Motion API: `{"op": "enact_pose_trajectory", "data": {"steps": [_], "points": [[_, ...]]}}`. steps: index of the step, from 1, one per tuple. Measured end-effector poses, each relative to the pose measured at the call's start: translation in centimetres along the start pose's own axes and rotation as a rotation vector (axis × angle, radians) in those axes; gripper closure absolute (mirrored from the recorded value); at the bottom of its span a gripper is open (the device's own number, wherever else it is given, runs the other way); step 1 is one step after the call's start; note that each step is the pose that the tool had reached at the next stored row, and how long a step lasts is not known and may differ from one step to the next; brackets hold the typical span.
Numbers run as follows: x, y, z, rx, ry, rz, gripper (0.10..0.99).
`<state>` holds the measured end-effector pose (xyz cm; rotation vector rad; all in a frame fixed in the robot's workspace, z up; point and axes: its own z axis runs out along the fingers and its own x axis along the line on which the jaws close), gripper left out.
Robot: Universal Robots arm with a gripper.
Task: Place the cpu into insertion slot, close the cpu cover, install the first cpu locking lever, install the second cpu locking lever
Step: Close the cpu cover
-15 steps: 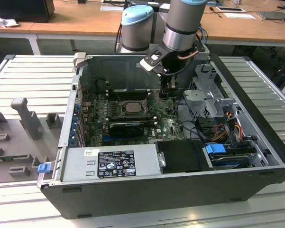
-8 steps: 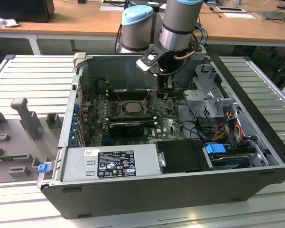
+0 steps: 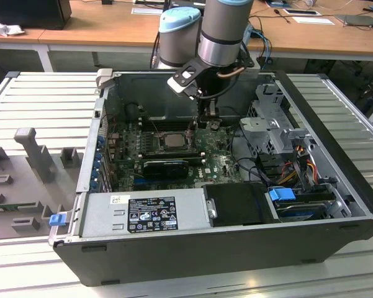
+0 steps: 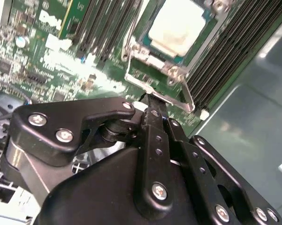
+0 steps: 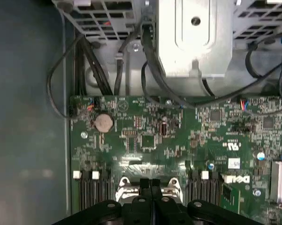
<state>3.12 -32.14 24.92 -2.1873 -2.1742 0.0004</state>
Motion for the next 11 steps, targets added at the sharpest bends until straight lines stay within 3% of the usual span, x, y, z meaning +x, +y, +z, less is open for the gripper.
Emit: {"op": "enact_pose_trajectory", "data": {"steps": [3,11], "points": [[-0.02,-1.07,0.08,0.0,-0.0002,0.0,0.98],[-0.01,-1.16,0.12,0.0,0.0,0.0,0.98]]}}
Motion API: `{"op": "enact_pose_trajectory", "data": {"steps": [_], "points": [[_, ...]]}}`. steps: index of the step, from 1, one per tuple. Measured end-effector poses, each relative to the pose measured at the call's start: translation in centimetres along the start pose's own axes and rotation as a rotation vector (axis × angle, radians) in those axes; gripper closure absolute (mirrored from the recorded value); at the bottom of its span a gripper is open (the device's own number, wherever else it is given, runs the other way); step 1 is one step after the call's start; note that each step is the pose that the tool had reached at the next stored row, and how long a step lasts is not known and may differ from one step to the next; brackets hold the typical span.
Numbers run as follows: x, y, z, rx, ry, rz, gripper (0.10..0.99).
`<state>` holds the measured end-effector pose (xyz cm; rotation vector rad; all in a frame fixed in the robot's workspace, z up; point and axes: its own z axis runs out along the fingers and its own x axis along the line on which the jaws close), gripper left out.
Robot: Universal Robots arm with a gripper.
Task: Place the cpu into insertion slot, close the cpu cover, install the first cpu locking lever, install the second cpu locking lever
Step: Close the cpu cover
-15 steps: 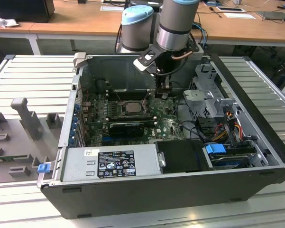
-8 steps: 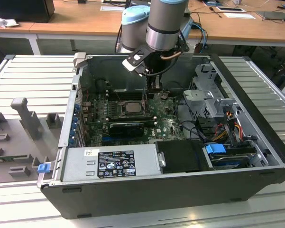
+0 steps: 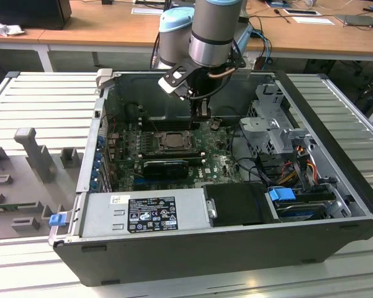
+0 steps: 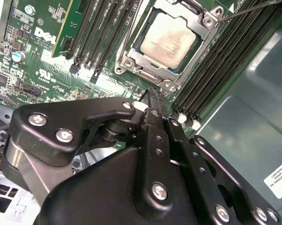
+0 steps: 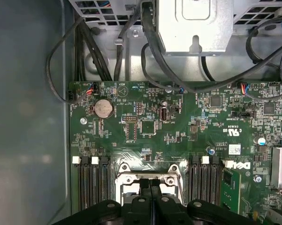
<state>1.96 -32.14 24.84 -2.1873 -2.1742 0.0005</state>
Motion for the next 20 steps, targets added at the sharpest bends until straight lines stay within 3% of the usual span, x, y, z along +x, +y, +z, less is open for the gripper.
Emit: {"op": "enact_pose_trajectory", "data": {"steps": [8,12,15,20], "points": [[-0.01,-0.28,0.15,0.0,0.0018,0.0,0.98],[-0.02,-1.16,0.4,0.0,0.0021,0.0,0.98],[-0.04,-2.33,0.74,-0.001,0.0019,0.0,0.98],[-0.09,-2.97,1.85,0.0,0.0033,-0.021,0.98]]}}
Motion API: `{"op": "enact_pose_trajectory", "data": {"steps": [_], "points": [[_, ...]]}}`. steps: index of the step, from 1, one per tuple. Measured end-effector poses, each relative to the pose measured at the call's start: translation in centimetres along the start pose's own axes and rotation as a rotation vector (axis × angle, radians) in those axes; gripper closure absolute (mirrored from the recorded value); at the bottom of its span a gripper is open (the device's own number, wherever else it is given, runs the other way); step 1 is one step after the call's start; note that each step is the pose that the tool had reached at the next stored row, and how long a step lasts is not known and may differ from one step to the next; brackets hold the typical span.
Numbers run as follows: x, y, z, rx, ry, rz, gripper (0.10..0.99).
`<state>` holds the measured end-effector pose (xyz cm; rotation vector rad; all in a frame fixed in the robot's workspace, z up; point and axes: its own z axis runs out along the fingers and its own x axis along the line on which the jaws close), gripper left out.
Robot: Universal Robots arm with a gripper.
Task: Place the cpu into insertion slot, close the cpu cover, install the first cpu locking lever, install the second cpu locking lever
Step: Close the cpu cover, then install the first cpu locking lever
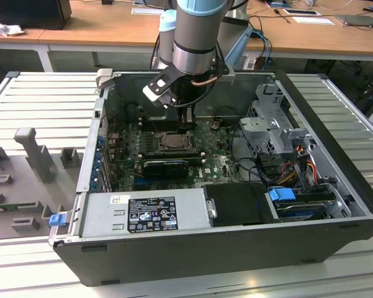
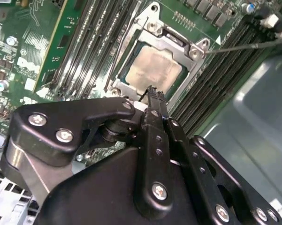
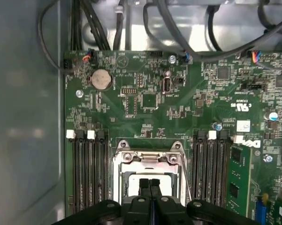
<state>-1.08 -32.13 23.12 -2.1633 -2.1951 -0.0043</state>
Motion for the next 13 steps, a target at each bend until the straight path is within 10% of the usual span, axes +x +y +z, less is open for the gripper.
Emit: {"op": "enact_pose_trajectory", "data": {"steps": [13], "points": [[0.02,-1.73,-0.04,-0.001,0.0016,-0.013,0.98]]}}
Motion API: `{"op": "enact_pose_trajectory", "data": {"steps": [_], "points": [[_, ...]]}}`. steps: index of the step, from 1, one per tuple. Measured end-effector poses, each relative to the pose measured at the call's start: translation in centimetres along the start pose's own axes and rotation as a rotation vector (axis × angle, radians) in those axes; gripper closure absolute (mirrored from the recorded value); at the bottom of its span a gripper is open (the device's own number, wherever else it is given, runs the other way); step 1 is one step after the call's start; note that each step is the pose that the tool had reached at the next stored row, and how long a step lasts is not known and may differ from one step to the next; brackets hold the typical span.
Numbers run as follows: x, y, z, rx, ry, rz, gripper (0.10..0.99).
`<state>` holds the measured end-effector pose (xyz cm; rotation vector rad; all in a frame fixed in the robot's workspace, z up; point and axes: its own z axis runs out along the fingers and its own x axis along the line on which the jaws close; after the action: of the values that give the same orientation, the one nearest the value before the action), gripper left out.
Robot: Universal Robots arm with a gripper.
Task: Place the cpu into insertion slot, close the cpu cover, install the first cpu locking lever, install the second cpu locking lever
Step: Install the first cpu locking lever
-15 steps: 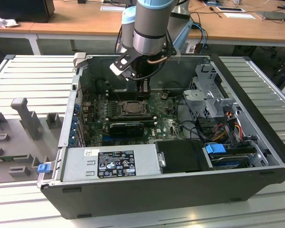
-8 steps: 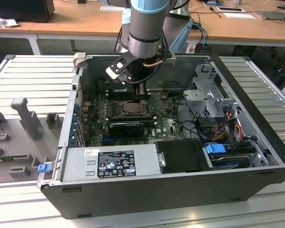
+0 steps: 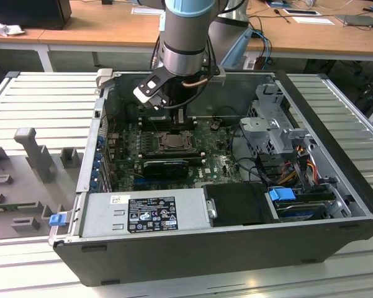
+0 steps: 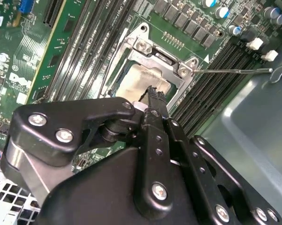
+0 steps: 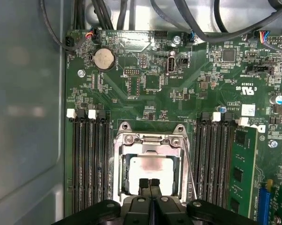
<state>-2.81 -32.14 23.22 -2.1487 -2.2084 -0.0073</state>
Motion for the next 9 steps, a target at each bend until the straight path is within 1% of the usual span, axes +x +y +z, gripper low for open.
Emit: {"op": "enact_pose_trajectory", "data": {"steps": [3,4,5,7,9], "points": [[0.03,-0.03,-0.65,0.0,-0.0011,0.0,0.98],[0.06,-0.05,-1.21,0.0,-0.0011,0.0,0.98],[0.1,-0.08,-2.0,0.0,-0.0012,0.0,0.98],[0.15,-0.12,-3.13,0.0,-0.0017,0.0,0.98],[0.2,-0.14,-3.88,0.0,-0.0026,0.0,0.98]]}}
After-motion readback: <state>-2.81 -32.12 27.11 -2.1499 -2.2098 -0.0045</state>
